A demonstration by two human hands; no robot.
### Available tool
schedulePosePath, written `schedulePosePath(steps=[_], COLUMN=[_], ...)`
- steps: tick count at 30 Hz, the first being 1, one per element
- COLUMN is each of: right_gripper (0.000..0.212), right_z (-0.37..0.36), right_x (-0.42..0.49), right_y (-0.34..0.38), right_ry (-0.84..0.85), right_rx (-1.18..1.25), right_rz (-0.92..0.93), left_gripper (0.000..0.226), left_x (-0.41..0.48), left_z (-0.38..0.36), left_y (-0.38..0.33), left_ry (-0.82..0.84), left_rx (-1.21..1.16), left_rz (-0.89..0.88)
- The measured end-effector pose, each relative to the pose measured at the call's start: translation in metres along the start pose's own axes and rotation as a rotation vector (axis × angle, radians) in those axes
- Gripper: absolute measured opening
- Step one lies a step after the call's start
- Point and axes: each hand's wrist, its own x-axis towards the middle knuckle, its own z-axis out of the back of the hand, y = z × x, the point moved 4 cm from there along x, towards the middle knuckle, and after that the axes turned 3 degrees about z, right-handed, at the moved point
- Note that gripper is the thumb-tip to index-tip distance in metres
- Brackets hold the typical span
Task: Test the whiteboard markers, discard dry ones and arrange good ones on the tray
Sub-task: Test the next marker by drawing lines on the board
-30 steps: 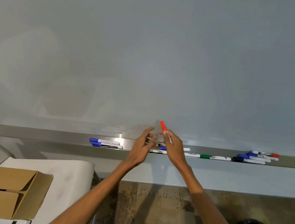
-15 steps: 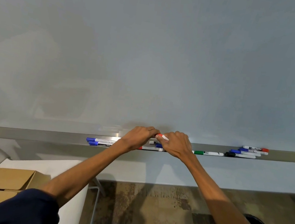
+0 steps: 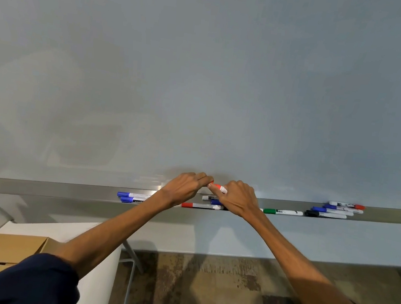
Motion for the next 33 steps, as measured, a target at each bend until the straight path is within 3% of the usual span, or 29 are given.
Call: schedulePosePath(steps=[6, 9, 15, 18, 25, 33], right_gripper=[0.067, 0.065, 0.035, 0.017, 0.025, 0.029], right_z=[0.017, 0.024, 0.061, 0.099, 0.213, 0.319], right_x=[-0.001, -0.007, -0.010, -0.008, -0.003, 0.003], right_y=[-0.002, -0.014, -0.020, -0.008, 0.010, 0.016], right_ry=[-0.089, -0.123, -0.294, -0.416, -0.613, -0.689], right_rx=[0.039, 0.139, 0.538, 0.757, 0.937, 1.128], right_rz=[0.001, -0.056, -0.134, -0.036, 0.262, 0.454], left_gripper=[0.030, 0.032, 0.026, 0.026, 0.032, 0.039], left_x=[0.010, 0.008, 0.017, 0.035, 0.102, 0.159], left_z=[0.015, 0.024, 0.054, 0.077, 0.154, 0.251], left_y=[-0.004, -0.001, -0.016, -0.038, -0.084, -0.111], left_ry=[0.046, -0.078, -0.409, -0.528, -0.779, -1.112], left_rx=[-0.028, -0.088, -0.263, -0.400, -0.531, -0.386], left_rz=[0.094, 0.190, 0.301, 0.319, 0.280, 0.116])
